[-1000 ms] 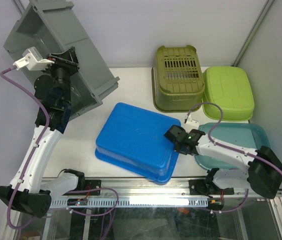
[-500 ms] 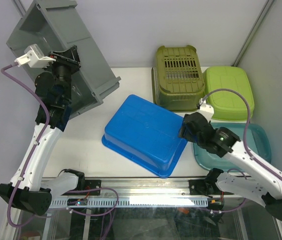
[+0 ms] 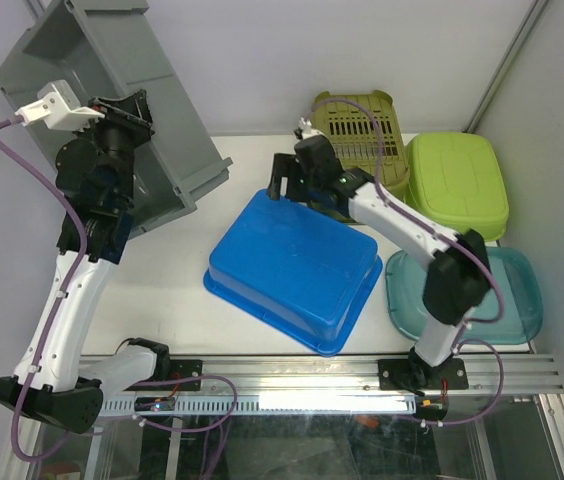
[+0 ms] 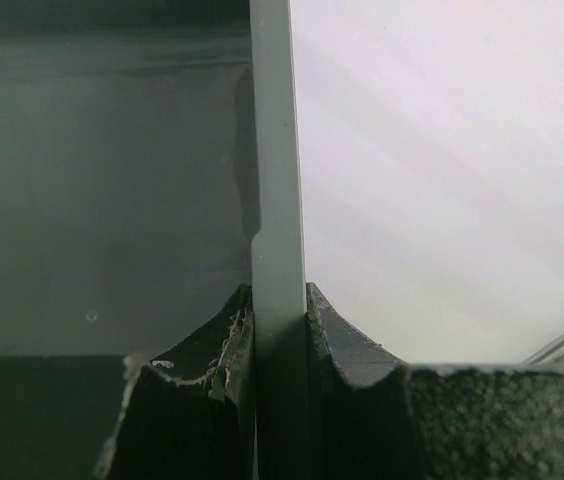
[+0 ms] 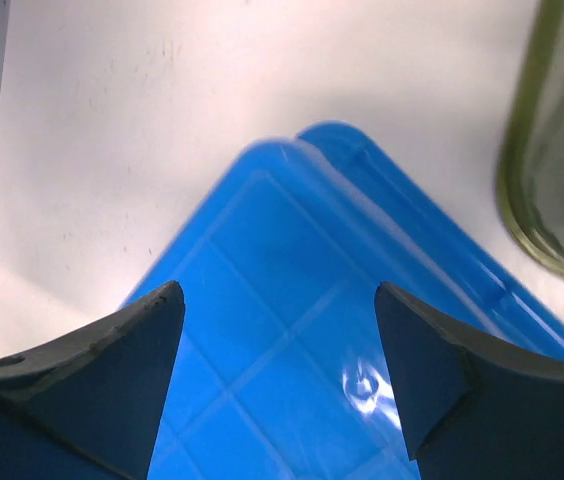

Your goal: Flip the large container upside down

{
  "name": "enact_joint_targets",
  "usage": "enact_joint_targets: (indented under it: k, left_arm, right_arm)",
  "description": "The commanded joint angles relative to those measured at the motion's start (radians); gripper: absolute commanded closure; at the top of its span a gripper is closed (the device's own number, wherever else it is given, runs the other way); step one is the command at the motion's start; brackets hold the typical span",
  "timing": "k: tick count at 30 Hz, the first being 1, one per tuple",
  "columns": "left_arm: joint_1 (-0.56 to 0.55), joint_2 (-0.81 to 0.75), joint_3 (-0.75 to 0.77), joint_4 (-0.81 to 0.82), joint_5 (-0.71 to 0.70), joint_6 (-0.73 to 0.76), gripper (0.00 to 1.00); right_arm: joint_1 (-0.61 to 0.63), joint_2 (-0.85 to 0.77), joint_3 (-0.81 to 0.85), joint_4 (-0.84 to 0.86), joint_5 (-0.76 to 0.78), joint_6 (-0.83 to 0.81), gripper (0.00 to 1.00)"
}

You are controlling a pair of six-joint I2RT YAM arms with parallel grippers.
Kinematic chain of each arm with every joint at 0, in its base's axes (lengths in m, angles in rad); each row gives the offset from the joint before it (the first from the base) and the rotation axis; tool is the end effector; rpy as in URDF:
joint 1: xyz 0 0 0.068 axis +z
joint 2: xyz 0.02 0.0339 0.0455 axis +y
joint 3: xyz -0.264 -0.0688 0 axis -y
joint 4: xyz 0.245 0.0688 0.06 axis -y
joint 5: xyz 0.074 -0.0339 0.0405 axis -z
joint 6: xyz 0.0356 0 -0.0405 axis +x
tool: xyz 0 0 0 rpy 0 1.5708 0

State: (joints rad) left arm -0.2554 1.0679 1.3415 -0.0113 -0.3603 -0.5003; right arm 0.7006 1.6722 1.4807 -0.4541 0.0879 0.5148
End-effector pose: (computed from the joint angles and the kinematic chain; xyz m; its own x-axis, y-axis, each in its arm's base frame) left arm 0.2122 -0.0424 0.4966 0.2648 -0.5331 -0.8036 0.0387 0.8385 -0.5435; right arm 0.2972 0.2465 0.3226 -0.6901 0.0596 -0.7212 -0.2858 0.8931 0.3473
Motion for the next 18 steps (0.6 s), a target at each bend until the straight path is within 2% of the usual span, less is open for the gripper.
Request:
enact_joint_targets:
  k: [1,6,10,13,18]
  left_arm:
    - [-0.001,-0.091,0.117,0.198,0.016,0.105,1.00]
    - [-0.001,-0.113,0.114,0.203,0.017,0.123,1.00]
    - [-0.002,-0.116,0.116,0.211,0.028,0.134,1.00]
    - [-0.001,-0.103,0.128,0.198,0.046,0.127,1.00]
    - [-0.001,-0.077,0.151,0.160,0.085,0.100,1.00]
  right_arm:
    - [-0.038,0.192,0.238,0.038,-0.182,-0.072,0.20]
    - [-0.045,0.368,0.386,0.010,-0.235,-0.099,0.20]
    - [-0.041,0.461,0.459,-0.038,-0.453,-0.113,0.21]
    - [-0.014,0.437,0.406,-0.006,-0.617,-0.135,0.21]
    - [0.014,0.354,0.287,-0.025,-0.777,-0.194,0.21]
